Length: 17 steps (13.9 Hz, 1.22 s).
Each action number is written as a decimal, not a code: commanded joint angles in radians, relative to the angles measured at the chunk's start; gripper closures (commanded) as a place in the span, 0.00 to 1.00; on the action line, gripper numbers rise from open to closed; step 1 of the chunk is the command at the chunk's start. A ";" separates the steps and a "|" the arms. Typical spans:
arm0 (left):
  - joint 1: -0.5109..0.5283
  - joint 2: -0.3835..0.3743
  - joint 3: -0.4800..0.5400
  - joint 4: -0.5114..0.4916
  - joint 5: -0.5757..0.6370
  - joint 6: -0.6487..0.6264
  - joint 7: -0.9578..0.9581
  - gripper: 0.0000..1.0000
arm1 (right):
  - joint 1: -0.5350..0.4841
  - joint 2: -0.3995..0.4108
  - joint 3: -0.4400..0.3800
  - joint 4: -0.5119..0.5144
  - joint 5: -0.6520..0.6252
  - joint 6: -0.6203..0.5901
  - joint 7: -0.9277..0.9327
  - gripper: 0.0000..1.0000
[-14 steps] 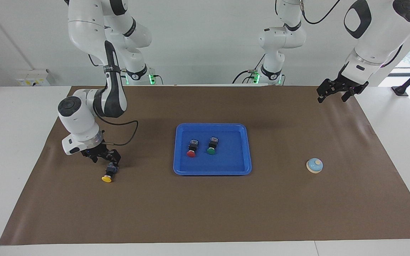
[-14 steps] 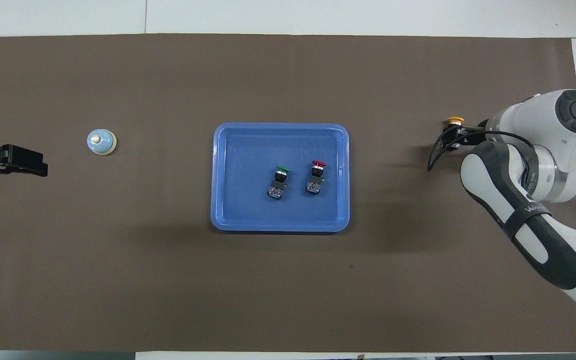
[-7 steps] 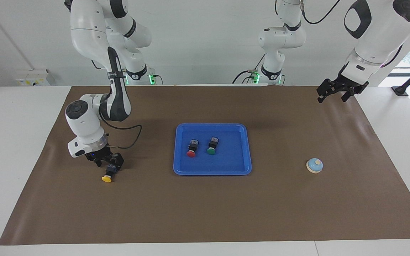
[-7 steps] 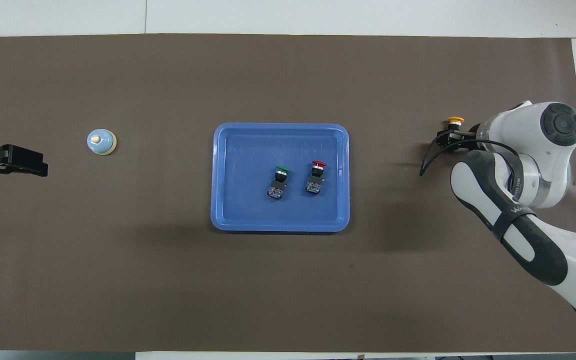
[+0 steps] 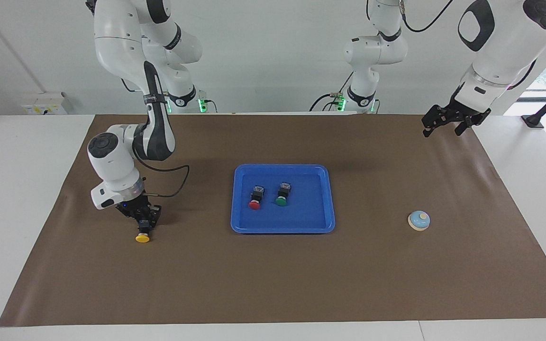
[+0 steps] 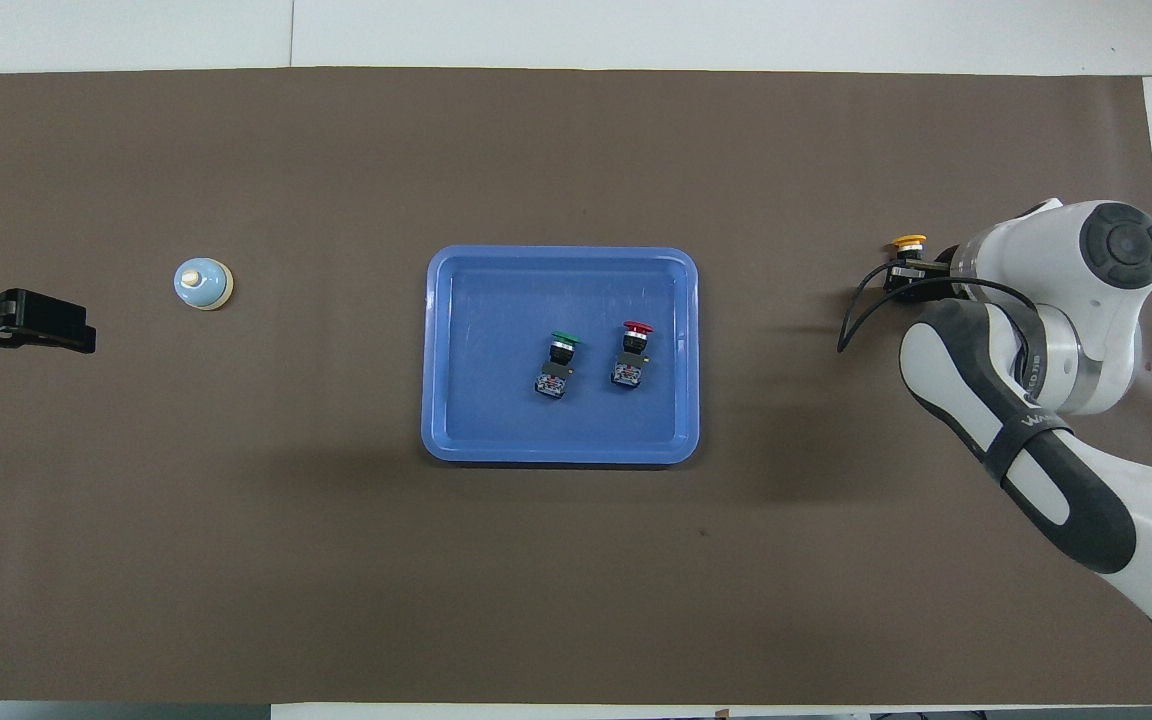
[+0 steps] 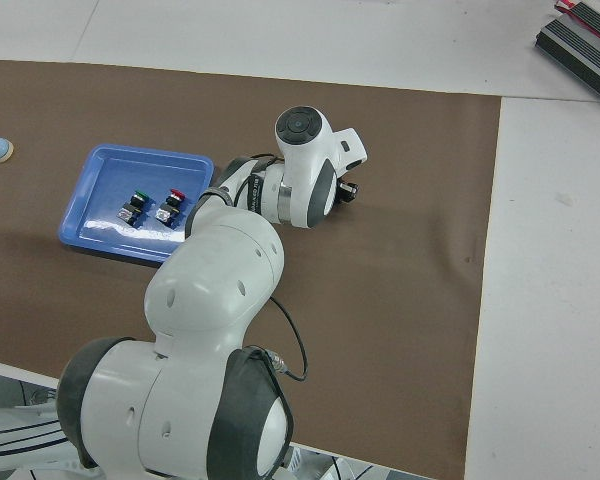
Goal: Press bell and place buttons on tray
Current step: 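Move the right gripper to the yellow-capped button and grasp it, then carry the yellow button into the tray and release it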
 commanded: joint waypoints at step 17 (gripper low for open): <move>-0.001 -0.003 0.001 0.007 0.007 -0.004 -0.010 0.00 | 0.616 0.155 0.007 0.619 0.051 -0.566 0.723 1.00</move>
